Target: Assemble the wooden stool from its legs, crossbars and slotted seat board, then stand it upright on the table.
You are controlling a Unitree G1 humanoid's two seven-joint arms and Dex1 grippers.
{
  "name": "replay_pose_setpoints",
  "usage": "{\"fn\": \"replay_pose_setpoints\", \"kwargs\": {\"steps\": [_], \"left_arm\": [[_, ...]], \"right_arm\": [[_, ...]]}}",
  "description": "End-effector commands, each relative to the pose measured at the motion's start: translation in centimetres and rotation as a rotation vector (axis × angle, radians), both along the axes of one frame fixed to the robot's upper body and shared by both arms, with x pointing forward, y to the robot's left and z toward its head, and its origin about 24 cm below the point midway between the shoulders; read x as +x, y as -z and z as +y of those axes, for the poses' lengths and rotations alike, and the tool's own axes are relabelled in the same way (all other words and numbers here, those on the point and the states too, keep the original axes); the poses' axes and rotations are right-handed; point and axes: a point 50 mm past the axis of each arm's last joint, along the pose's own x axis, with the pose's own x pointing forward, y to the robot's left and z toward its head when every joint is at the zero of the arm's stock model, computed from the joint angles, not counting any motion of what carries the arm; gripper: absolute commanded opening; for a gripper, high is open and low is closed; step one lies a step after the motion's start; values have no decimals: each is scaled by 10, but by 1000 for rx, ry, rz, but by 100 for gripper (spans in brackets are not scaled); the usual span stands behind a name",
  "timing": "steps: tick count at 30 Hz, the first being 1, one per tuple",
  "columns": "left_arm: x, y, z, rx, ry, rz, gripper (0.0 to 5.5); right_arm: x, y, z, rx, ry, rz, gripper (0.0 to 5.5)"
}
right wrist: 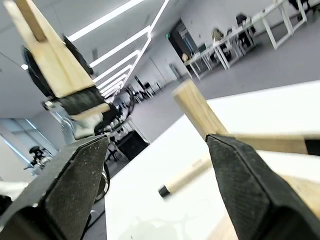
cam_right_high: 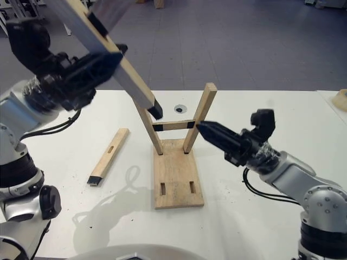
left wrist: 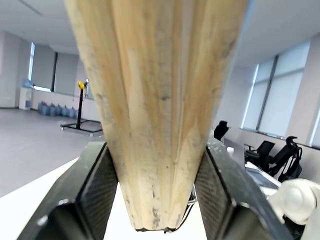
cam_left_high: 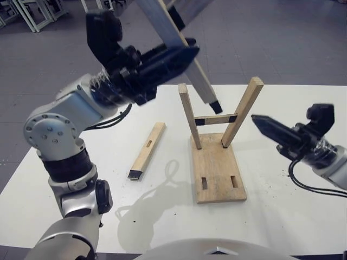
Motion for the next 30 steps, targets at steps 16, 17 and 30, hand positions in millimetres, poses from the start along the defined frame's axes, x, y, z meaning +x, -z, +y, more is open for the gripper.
{"fn": "replay_pose_setpoints", "kwargs": {"steps": [16,17,30], "left_arm": [[-24,145,-11,280,28,73,205],[-22,149,-11,269,24,75,205],[-7,170,14,334,20,43,205]], "right_arm": [[16,125,-14,-882,34,-10,357],[17,126,-11,-883,28,-14,357],[32,110,-7,-884,-73,-103,357]]}}
